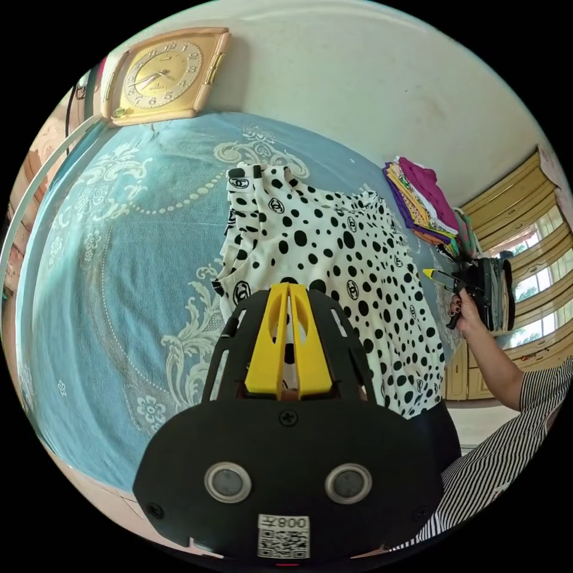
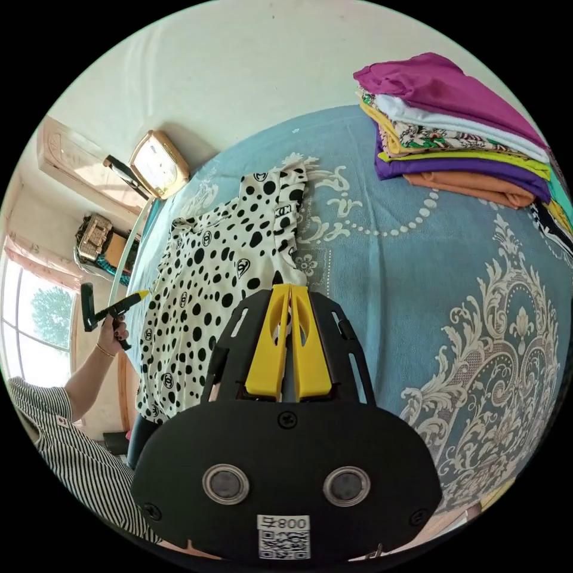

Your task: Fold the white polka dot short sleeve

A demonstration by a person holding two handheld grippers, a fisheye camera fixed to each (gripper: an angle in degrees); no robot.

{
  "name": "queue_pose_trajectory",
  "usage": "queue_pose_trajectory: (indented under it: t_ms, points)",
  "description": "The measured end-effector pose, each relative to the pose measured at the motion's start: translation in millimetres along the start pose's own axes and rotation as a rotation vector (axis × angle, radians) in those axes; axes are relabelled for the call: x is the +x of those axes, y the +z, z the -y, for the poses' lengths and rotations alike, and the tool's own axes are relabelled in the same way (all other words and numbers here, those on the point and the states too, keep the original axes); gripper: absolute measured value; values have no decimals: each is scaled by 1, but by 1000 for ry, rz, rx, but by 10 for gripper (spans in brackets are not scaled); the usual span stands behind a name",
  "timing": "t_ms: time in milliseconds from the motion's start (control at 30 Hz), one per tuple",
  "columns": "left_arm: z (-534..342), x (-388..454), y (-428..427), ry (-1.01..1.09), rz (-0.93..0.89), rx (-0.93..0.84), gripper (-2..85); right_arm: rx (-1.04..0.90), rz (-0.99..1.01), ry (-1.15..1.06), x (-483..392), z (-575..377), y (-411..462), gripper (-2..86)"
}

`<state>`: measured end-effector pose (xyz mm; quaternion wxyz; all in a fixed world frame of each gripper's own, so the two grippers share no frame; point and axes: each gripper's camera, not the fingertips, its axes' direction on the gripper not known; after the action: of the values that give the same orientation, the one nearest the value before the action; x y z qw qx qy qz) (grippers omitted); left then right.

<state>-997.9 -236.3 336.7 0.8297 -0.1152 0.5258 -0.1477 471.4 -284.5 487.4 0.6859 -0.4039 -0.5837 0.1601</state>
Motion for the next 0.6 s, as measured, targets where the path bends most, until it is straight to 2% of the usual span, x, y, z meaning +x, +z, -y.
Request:
queue_pose_trajectory:
  t_ms: [267,533,600]
  points:
    - [-130,-41,-60,-158,-83,-78,29,-102,84,9,13,-107,-54,3]
    - [-265,-88,-92,-379,-257,-141,95,-126,205,156,43,-227,-87,24]
    - [-287,-100,-90,-426,-312,-143,107,-120,297,229,60,-256,-88,38]
